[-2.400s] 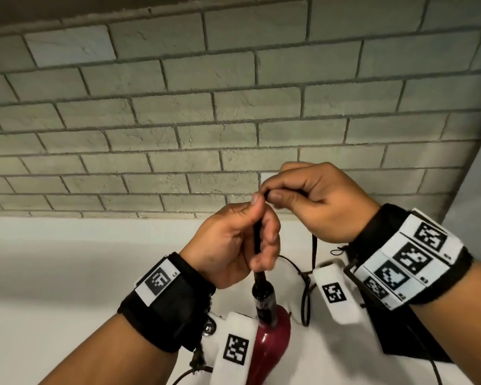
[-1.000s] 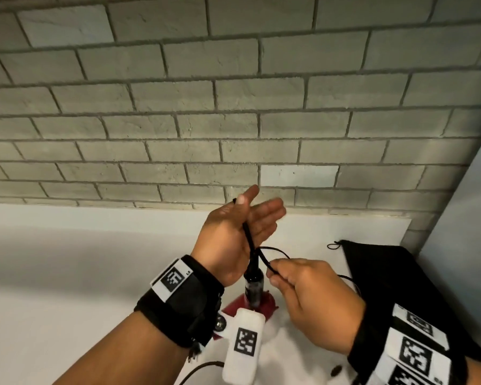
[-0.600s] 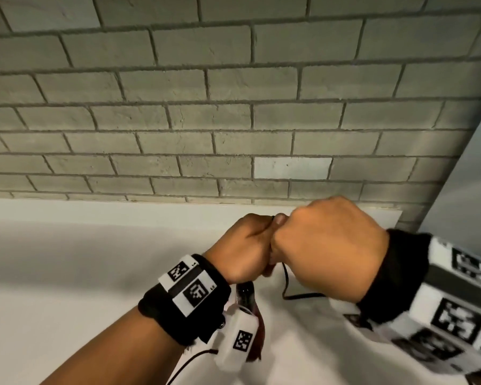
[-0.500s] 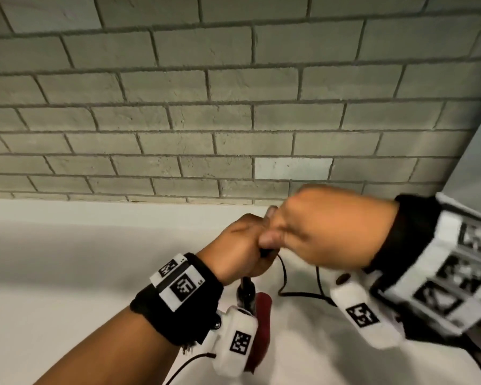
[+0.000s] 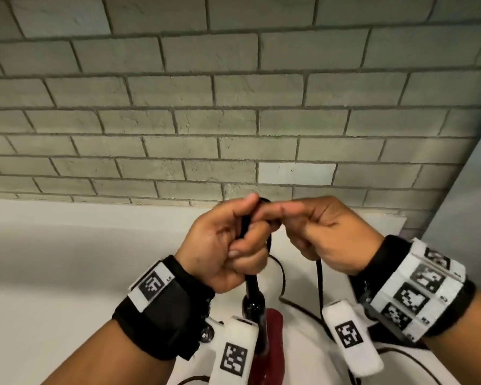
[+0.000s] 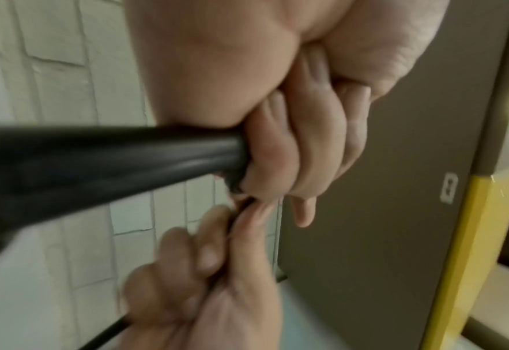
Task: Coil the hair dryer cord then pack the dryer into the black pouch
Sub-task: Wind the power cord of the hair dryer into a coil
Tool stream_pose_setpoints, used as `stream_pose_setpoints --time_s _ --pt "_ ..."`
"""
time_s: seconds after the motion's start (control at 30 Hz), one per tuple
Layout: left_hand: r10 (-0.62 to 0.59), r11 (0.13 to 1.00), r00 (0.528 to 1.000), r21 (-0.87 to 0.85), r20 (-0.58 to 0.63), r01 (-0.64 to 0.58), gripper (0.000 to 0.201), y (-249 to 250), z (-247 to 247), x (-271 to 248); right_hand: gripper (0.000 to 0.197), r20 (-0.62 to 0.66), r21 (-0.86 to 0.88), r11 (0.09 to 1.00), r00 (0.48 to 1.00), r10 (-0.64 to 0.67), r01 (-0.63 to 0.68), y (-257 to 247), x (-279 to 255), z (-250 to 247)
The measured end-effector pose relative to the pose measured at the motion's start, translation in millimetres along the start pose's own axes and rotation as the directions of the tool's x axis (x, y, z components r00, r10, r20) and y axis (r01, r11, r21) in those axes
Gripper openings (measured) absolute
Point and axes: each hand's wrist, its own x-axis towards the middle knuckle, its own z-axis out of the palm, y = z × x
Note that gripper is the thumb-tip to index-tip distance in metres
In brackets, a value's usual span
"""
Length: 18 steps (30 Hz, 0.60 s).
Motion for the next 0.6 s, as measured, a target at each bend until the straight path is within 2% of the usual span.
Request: stream_pose_setpoints --time_s 0.07,0.13,0.17,0.23,0.33,0.4,0.43,0.5,0.57,0.6 --pt "0.068 0.998 0.996 0.003 -0.061 -0.068 0.054 6.0 -1.3 1.3 0.023 -0.021 -0.094 0.996 1.000 0.008 -0.010 13.2 -8.6 8.2" --pt "0.158 0.987 0.969 0.054 -0.187 -0.151 0.053 10.3 -1.5 4.9 0.021 -0.031 -0.305 0.952 0.999 -0.016 0.006 24.1 -18.0 22.3" --pt "0.205 0.978 0.946 0.080 -0.251 -0.191 0.052 11.6 -2.4 6.9 0.020 -0.028 -0.436 0.900 0.999 -0.036 0.020 27.1 -22.1 29.3" --pt "0.288 0.958 0.888 0.107 -0.359 -0.268 0.050 14.0 -6.8 9.7 0.023 0.000 -0.617 0.787 1.000 0.012 -0.009 28.1 -27.9 40.4" --pt "0.360 0.932 0.786 0.164 -0.503 -0.322 0.048 18.2 -13.0 11.9 0.028 0.048 -0.637 0.769 0.992 0.114 -0.057 19.3 -34.8 48.9" --pt "0.406 0.913 0.719 0.295 -0.565 -0.283 0.048 14.6 -12.6 13.6 0.023 0.062 -0.572 0.820 0.996 0.060 -0.013 7.4 -35.2 48.4" --pt "0.434 0.891 0.706 0.383 -0.560 -0.244 0.045 10.7 -10.1 14.8 0.022 0.054 -0.512 0.859 0.998 0.033 -0.001 1.9 -33.8 47.3" --pt "0.493 0.782 0.723 0.611 -0.484 -0.124 0.037 -0.5 -6.0 16.7 0.027 0.059 -0.376 0.927 0.997 0.041 -0.016 -8.2 -27.8 43.7" --pt "0.510 0.588 0.780 0.809 -0.363 -0.008 0.033 -10.3 -4.1 16.8 0.034 0.078 -0.244 0.968 0.994 0.078 -0.056 -14.4 -21.5 37.3" --pt "0.485 0.513 0.811 0.858 -0.327 0.039 0.034 -13.4 -3.8 16.6 0.036 0.072 -0.239 0.969 0.994 0.085 -0.065 -17.4 -19.2 32.9"
